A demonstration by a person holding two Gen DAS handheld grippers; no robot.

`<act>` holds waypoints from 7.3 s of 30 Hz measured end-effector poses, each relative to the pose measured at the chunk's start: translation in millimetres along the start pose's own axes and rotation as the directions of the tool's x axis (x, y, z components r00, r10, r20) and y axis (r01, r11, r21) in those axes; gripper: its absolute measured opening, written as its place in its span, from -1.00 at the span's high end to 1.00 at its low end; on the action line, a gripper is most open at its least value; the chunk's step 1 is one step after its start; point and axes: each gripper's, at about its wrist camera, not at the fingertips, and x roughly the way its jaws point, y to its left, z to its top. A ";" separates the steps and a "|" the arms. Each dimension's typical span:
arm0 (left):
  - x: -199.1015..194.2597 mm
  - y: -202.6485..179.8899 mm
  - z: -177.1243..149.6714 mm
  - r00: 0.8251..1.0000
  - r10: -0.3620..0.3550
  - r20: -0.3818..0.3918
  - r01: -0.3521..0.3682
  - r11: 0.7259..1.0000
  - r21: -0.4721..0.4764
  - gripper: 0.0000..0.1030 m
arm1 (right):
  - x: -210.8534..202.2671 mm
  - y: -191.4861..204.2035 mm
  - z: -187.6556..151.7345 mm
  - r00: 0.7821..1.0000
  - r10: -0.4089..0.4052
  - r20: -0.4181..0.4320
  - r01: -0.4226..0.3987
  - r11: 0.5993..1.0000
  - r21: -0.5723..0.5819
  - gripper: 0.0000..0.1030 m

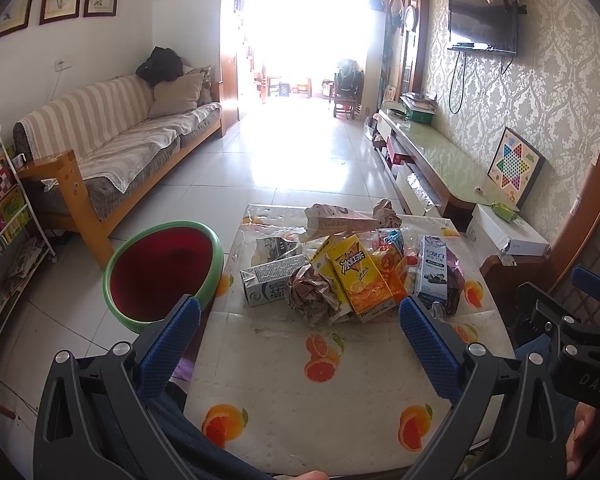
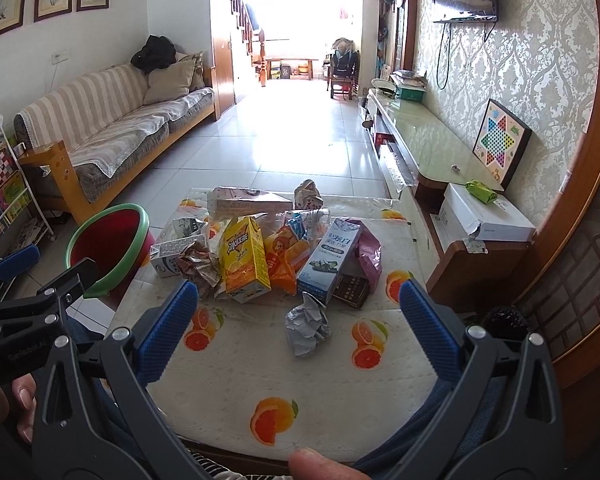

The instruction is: Collect trash

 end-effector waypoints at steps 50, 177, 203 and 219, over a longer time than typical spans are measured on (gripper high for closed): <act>1.8 -0.8 2.3 1.000 -0.003 -0.008 0.003 1.000 -0.001 -0.86 | 3.8 0.7 -3.7 1.000 0.002 -0.012 -0.002 1.000 -0.012 -0.93; 173.8 10.7 14.2 0.945 -0.250 -0.212 0.241 0.968 -0.067 0.25 | 166.7 -48.0 11.2 0.979 0.065 -0.192 -0.032 0.985 0.167 0.04; 186.0 236.2 43.3 0.987 0.031 -0.158 -0.083 0.939 -0.335 0.25 | 184.2 172.2 74.1 0.900 0.422 -0.109 -0.434 0.892 -0.125 0.04; 209.1 278.5 16.2 0.977 0.020 -0.213 -0.114 0.891 -0.440 -0.57 | 209.3 244.4 82.2 0.870 0.468 -0.157 -0.492 0.851 -0.184 0.04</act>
